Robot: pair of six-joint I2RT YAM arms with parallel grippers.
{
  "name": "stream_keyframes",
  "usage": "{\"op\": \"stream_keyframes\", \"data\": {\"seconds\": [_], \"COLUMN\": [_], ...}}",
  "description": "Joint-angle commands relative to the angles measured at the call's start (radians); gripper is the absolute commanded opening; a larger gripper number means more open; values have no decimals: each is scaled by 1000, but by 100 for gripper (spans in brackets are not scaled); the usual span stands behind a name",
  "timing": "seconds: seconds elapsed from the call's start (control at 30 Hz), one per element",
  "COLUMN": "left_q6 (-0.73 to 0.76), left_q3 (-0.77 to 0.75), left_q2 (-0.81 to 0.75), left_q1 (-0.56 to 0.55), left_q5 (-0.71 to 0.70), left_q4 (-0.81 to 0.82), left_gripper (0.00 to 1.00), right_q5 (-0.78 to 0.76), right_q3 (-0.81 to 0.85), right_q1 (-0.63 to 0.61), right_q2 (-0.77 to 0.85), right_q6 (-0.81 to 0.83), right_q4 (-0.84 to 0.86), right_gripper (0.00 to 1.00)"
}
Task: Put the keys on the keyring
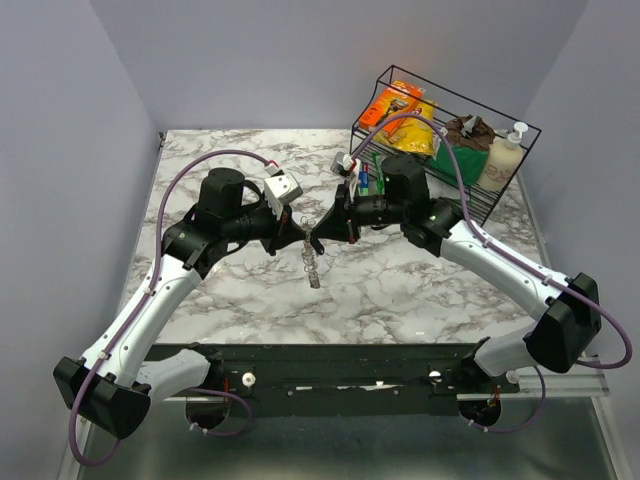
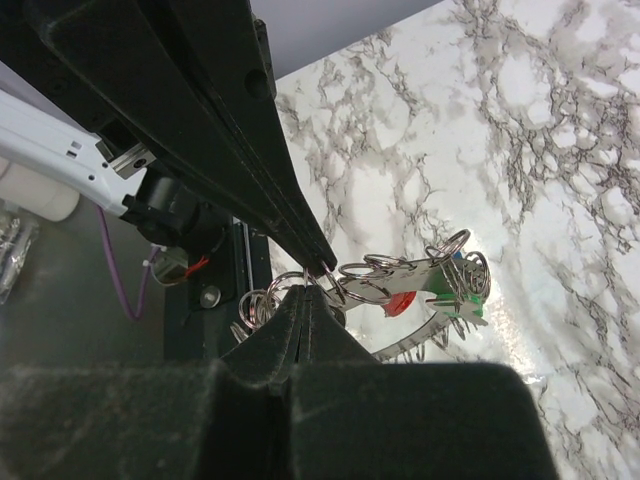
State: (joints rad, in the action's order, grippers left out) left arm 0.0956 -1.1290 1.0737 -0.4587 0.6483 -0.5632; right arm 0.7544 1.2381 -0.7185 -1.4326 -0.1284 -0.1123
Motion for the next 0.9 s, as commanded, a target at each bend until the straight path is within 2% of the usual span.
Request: {"op": "stream_keyframes", "data": {"seconds": [0.0, 0.87], "left_q6": [-7, 1], "left_q3": [-6, -3], "left_q2": [-6, -8], "left_q1": [-5, -8], "left_q5": [44, 47], "left_q4": [43, 37], "left_gripper": [0, 0], "right_q5": [-35, -145], "right_q3": [35, 73], "right_q1": [-9, -12], "right_q2": [-15, -46], "right_q6": [23, -5], "right_q4": [-24, -69], "right_gripper": [1, 1]}}
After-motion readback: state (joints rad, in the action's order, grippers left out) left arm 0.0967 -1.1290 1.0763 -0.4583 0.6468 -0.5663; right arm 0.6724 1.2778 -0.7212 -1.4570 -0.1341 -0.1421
